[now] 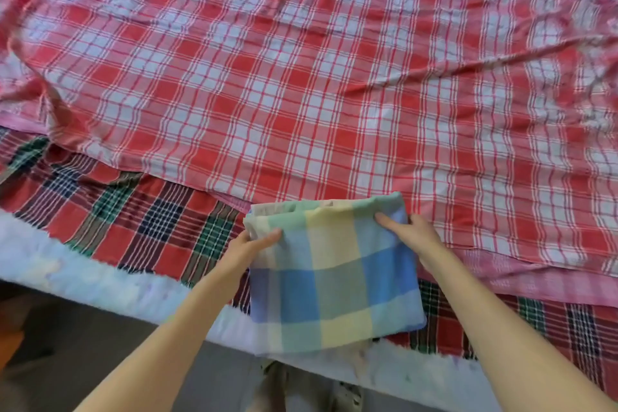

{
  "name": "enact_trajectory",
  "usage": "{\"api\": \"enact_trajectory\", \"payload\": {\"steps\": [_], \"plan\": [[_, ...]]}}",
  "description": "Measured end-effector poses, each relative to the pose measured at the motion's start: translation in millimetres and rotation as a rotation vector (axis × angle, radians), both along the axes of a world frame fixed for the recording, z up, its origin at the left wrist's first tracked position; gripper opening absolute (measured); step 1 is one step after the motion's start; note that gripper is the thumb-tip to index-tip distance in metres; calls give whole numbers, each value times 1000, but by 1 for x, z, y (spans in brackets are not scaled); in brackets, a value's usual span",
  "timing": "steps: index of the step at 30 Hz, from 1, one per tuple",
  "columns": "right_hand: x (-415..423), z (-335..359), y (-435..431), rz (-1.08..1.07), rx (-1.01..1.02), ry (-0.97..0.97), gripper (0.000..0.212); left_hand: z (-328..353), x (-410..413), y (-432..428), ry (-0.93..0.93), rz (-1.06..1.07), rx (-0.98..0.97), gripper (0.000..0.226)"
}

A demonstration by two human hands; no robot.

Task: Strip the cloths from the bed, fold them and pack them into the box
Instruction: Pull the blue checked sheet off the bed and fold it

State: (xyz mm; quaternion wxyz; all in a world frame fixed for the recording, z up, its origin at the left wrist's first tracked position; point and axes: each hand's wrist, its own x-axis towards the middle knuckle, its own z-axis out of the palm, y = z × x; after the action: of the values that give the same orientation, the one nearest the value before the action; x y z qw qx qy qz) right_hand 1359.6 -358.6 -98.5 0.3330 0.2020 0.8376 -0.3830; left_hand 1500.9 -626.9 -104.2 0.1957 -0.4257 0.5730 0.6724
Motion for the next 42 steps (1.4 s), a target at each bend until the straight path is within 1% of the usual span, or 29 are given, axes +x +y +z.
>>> {"api": "enact_trajectory", "payload": {"steps": [1,3,5,6,7,9,10,11,12,13,15,16,19,21,24,27,28,29,30,31,32,33,34,35,36,37,38,40,42], "plan": [[0,-9,0,39,80,50,95,-10,2,1,12,-9,-81,80],[3,-17,-1,114,211,164,83,-21,0,5,48,-11,-332,83],[6,-16,-2,248,273,359,78,-19,-8,6,137,-69,-591,90],[4,-15,-1,367,269,472,77,-19,-12,5,217,-161,-725,90],[-1,-13,0,510,249,560,74,-18,-18,0,306,-307,-864,85],[-15,-15,4,732,228,625,69,-28,-27,-13,448,-662,-1072,76],[-23,-15,6,778,208,606,64,-34,-33,-22,495,-814,-1102,80],[-31,-15,8,793,168,568,53,-37,-38,-28,534,-924,-1089,84],[-39,-10,7,797,108,525,38,-38,-43,-31,583,-989,-1060,85],[-45,-4,8,807,49,480,25,-34,-46,-30,629,-1024,-1028,79],[-49,10,13,811,-53,454,24,-21,-47,-27,731,-992,-977,62],[-47,19,19,815,-94,456,23,-14,-42,-24,731,-949,-941,58],[-41,33,33,783,-196,461,14,0,-27,-20,549,-812,-765,59],[-48,15,22,733,-112,403,18,-11,-37,-21,362,-805,-761,61],[-61,-32,-11,675,81,356,30,-44,-67,-22,85,-820,-888,58],[-60,-64,-27,697,283,451,20,-58,-78,-15,-101,-705,-1010,51],[-54,-67,-27,745,377,513,18,-54,-74,-8,-152,-668,-1105,50],[-47,-69,-25,789,452,579,19,-51,-70,0,-166,-619,-1237,49],[-41,-68,-24,819,491,628,27,-47,-64,13,-127,-571,-1366,45],[-37,-67,-25,837,511,642,38,-40,-58,31,-11,-539,-1464,41],[-35,-66,-27,830,521,649,45,-34,-52,54,152,-546,-1501,42],[-32,-64,-29,803,537,662,46,-35,-45,77,305,-610,-1488,44],[-29,-60,-33,764,565,694,42,-38,-39,98,397,-706,-1440,46],[-22,-58,-37,717,592,745,38,-46,-35,113,415,-784,-1371,48],[-12,-56,-42,683,599,800,38,-55,-34,122,379,-820,-1320,50],[2,-58,-47,702,589,829,43,-66,-35,123,325,-810,-1281,50],[17,-62,-49,770,572,838,47,-75,-37,120,279,-775,-1262,50],[37,-77,-43,931,557,853,51,-88,-41,110,234,-717,-1292,50],[35,-90,-28,952,543,871,51,-91,-41,99,187,-654,-1335,50]]}}
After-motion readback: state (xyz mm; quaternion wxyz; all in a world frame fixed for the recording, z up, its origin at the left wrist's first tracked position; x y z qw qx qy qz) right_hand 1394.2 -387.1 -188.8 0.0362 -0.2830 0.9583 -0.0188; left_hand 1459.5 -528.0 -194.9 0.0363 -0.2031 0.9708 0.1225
